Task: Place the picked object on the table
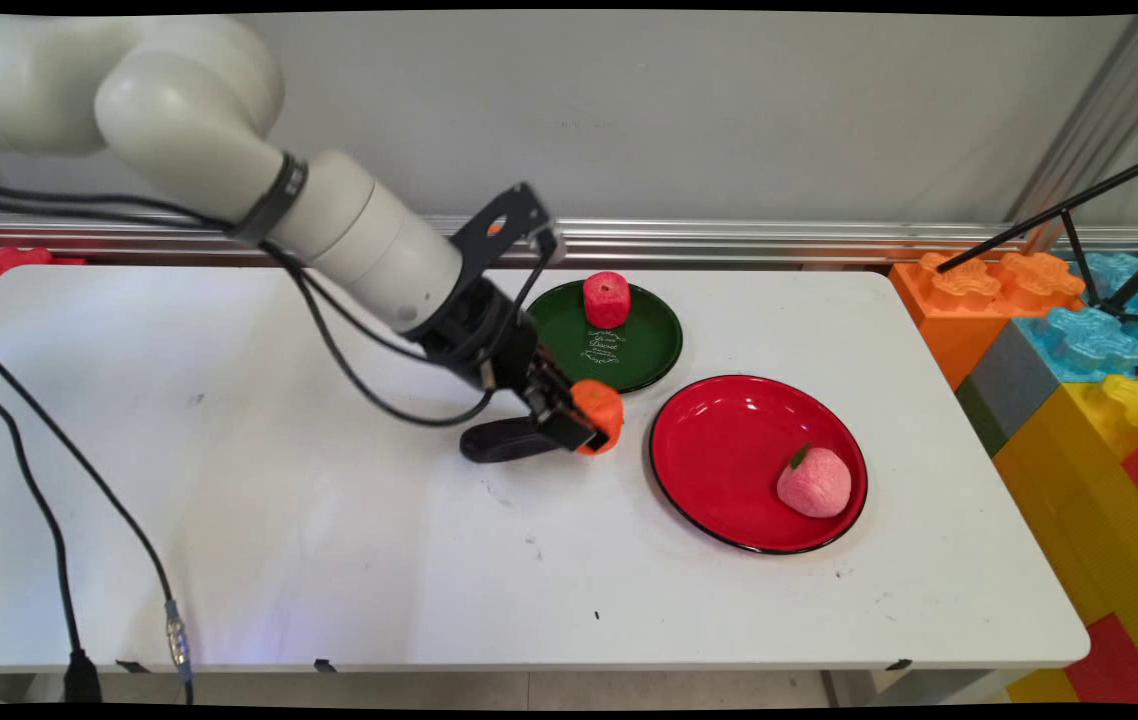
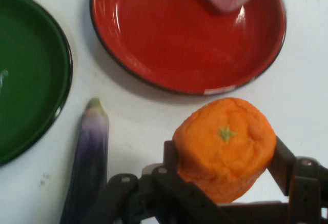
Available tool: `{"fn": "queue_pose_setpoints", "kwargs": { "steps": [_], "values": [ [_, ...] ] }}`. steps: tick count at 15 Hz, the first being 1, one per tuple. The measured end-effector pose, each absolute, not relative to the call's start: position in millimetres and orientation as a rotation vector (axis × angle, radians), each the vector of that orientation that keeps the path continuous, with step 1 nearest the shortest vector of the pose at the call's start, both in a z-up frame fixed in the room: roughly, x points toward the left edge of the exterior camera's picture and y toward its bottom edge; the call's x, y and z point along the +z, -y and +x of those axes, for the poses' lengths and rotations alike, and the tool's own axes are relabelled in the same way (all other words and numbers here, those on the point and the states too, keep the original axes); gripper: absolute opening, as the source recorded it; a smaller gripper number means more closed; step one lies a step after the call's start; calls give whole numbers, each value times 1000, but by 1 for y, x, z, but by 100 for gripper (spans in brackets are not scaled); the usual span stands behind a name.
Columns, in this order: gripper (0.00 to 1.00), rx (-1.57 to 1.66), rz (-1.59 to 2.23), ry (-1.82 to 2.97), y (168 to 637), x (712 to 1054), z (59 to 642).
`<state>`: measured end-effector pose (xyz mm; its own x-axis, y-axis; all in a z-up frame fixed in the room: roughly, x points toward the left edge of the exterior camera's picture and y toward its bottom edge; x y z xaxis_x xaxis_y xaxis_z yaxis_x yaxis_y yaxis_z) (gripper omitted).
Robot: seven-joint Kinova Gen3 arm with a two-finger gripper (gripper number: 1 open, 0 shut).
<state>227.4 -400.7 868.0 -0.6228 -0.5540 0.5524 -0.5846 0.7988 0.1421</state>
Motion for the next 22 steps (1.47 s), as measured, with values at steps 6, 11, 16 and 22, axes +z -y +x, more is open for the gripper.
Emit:
{"fn": "queue_pose_setpoints", "kwargs": {
  "steps": [6,11,16,22],
  "values": [
    [0,40,772,2468,392,811,241],
    [0,35,714,2493,389,782,246],
    [0,40,662,2510,384,768,250],
    [0,41,621,2522,382,757,251]
  ]
}}
